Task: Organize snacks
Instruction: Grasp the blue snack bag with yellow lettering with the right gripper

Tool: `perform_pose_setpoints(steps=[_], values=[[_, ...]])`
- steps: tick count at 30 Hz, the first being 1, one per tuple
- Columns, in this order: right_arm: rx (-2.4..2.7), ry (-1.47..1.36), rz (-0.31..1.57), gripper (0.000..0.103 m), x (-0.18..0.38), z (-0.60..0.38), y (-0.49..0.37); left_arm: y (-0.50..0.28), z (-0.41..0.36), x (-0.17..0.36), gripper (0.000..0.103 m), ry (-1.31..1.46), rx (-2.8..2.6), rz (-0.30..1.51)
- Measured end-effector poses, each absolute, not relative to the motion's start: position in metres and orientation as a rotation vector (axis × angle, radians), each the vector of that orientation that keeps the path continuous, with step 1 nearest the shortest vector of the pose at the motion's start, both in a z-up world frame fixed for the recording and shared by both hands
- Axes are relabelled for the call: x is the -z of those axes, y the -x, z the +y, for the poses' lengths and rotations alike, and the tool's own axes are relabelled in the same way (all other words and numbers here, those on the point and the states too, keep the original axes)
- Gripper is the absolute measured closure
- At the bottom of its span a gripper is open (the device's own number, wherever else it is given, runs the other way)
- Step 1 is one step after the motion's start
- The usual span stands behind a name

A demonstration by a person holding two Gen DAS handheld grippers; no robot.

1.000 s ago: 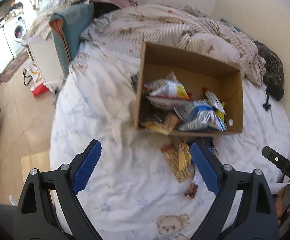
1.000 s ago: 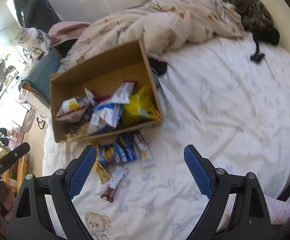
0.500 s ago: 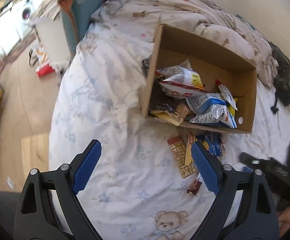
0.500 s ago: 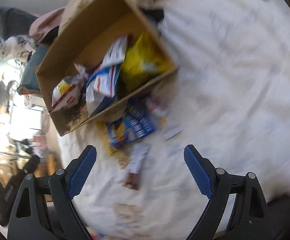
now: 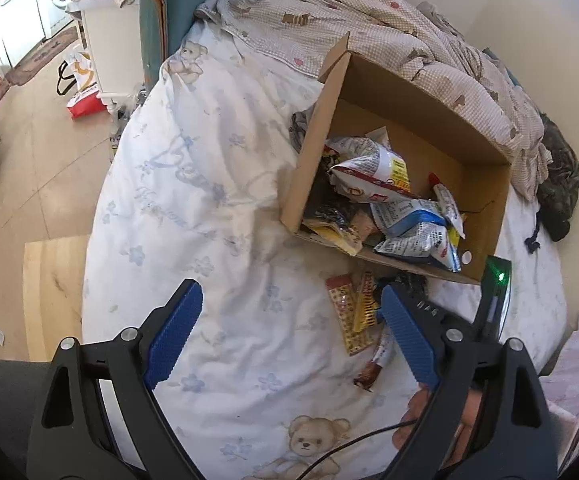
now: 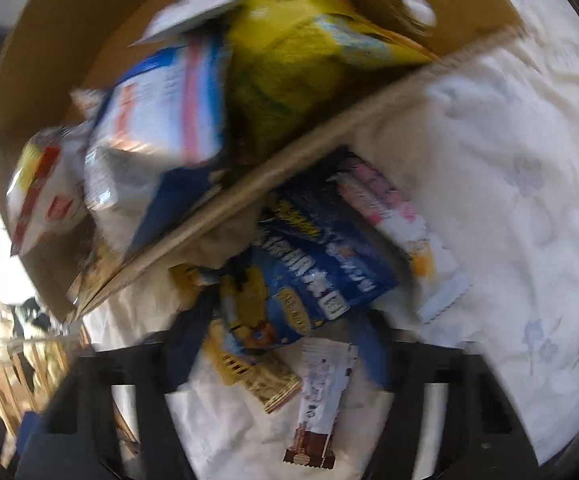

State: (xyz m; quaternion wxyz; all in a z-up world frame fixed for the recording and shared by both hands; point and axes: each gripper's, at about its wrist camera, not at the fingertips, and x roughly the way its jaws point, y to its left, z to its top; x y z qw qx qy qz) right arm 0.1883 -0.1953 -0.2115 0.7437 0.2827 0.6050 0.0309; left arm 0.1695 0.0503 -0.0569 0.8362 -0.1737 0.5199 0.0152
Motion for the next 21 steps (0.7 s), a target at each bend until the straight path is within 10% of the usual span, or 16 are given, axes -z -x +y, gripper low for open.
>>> perform_pose_setpoints(steps=[5, 21], values=[[-0.151, -0.644, 1.302, 0.075, 0.196, -0.19, -0.167, -0.171, 0.043, 0.055, 0.014, 0.367, -0.012, 1.102], [-0.206, -0.499, 1.173, 0.077, 0.123, -0.25, -0.117, -0.182, 0.006, 0.115, 0.014, 0.211, -0.048, 1.247]])
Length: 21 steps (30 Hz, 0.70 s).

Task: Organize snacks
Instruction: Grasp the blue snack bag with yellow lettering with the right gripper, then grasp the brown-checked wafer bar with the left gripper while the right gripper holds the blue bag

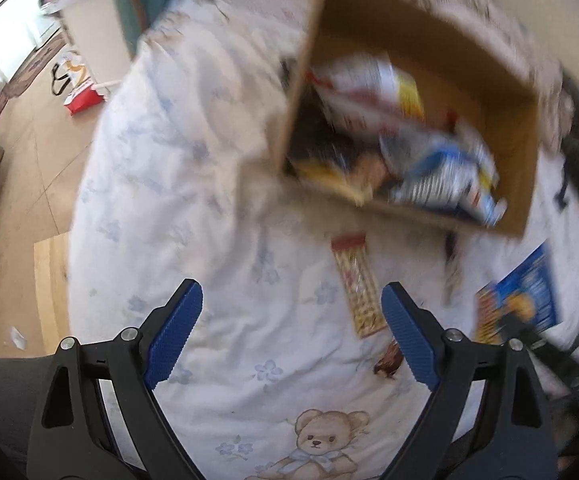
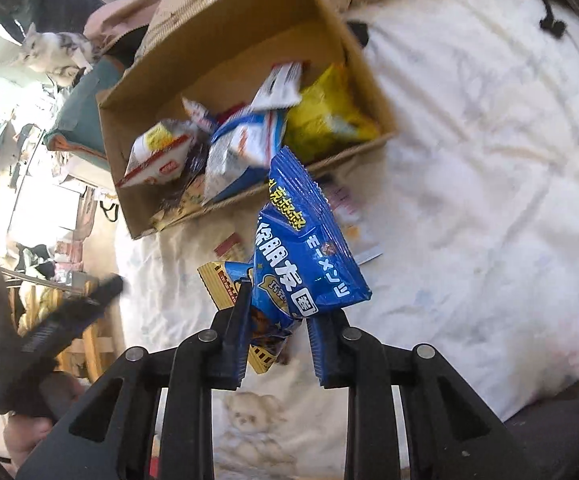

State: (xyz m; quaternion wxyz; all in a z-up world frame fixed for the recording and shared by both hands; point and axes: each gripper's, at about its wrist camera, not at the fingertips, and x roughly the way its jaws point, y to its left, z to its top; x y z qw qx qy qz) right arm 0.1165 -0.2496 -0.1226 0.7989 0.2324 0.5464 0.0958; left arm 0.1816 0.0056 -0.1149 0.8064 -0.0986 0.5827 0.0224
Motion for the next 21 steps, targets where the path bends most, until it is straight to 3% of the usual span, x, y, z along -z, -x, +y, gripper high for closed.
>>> perform_pose_setpoints(steps=[17, 20, 21], values=[[-0.172, -0.577, 1.127, 0.077, 0.132, -0.28, -0.121, -0.211, -0.071, 0.18, 0.019, -0.005, -0.013, 1.29], [-0.18, -0.575, 1.119, 0.077, 0.13, -0.278, -0.122, -0.215, -0.071, 0.187, 0.03, -0.013, -0.013, 1.303], [-0.182, -0.576, 1.117, 0.077, 0.13, -0.278, -0.122, -0.216, -0.07, 0.192, 0.037, -0.01, -0.005, 1.323]])
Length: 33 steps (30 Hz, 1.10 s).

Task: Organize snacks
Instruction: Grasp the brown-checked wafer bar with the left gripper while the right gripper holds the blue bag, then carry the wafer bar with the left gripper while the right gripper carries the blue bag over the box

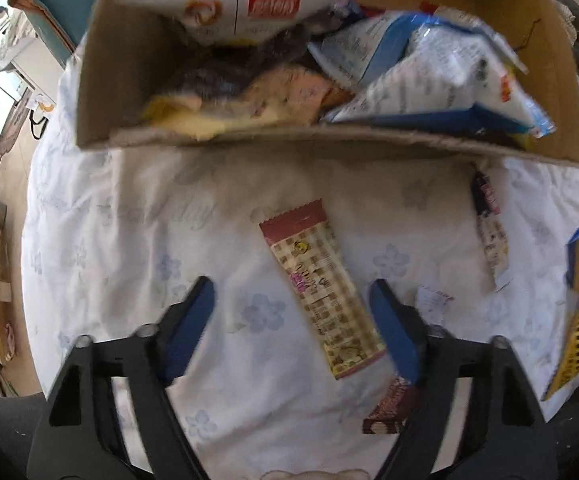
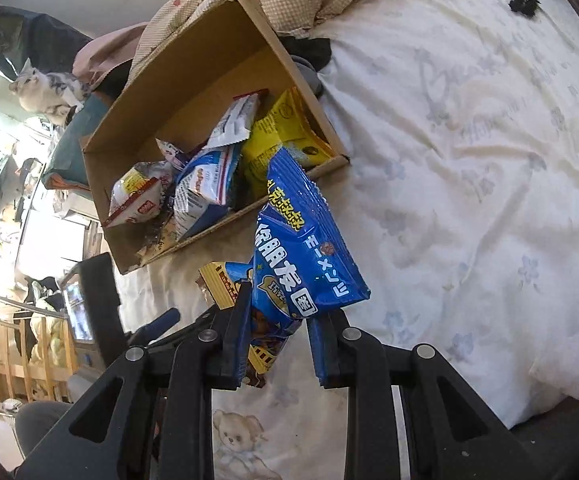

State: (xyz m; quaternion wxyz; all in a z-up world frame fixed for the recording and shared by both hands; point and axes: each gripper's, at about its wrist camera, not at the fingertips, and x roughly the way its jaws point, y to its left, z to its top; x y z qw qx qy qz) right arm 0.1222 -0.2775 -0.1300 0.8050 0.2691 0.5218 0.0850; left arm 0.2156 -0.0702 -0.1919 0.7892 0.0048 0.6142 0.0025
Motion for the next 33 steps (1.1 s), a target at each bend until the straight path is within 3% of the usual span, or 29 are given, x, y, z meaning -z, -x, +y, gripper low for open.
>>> perform_pose_setpoints(steps=[5, 6, 7, 33], values=[[-0.187, -0.563, 1.121, 0.077, 0.131, -0.275, -0.123, -0.214, -0.07, 0.205, 0.064, -0.067, 0.027, 1.352], [-0.187, -0.561, 1.123, 0.077, 0.132, -0.275, -0.123, -0.213, -0.07, 0.203, 0.077, -0.069, 0.031, 1.353], [-0.187, -0.56, 1.125, 0.077, 0.132, -0.274, -0.124, -0.213, -0.069, 0.202, 0.081, -0.066, 0.033, 1.356], [-0.205, -0.527, 1.089, 0.077, 0.12, -0.268, -0.106, -0.156, -0.024, 0.115, 0.081, 0.04, 0.008, 1.15]])
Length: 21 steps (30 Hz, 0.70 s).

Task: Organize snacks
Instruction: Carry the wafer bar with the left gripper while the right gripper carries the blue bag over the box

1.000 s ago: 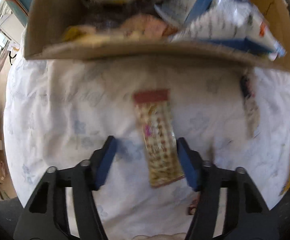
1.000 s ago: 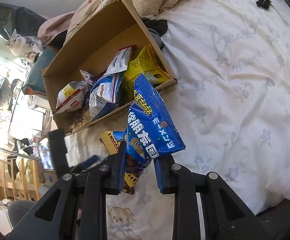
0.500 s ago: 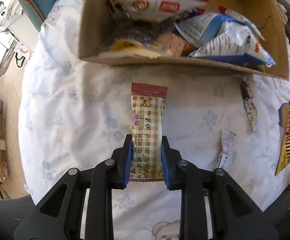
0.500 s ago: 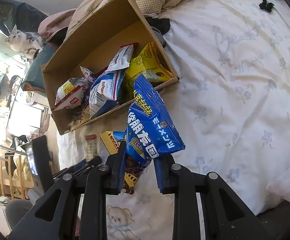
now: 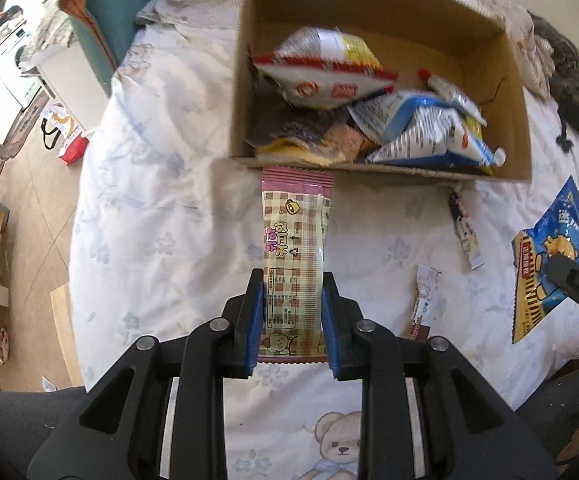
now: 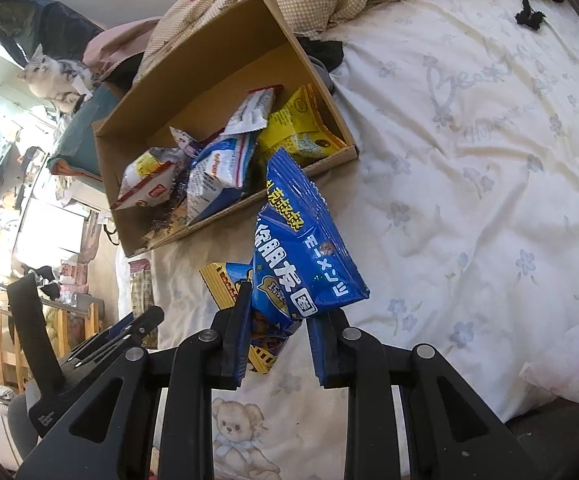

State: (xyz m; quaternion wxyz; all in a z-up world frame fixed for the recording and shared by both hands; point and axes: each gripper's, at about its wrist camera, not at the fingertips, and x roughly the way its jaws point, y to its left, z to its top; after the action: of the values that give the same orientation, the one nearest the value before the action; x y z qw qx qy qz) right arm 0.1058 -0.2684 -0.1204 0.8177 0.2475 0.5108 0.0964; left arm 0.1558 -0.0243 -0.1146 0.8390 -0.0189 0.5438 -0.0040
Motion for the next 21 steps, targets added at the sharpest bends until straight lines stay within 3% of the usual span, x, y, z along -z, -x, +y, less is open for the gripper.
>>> perform_pose_setpoints(steps=[12, 21], values=[[-0.277, -0.616, 1.002, 0.077, 0.099, -0.27, -0.101, -0.132, -0.01, 0.072, 0.081, 0.07, -0.018, 0.975], [-0.297, -0.64, 0.969, 0.077, 0.084, -0.279, -0.128, -0.156, -0.005, 0.031, 0.081, 0.066, 0.022, 0.9]])
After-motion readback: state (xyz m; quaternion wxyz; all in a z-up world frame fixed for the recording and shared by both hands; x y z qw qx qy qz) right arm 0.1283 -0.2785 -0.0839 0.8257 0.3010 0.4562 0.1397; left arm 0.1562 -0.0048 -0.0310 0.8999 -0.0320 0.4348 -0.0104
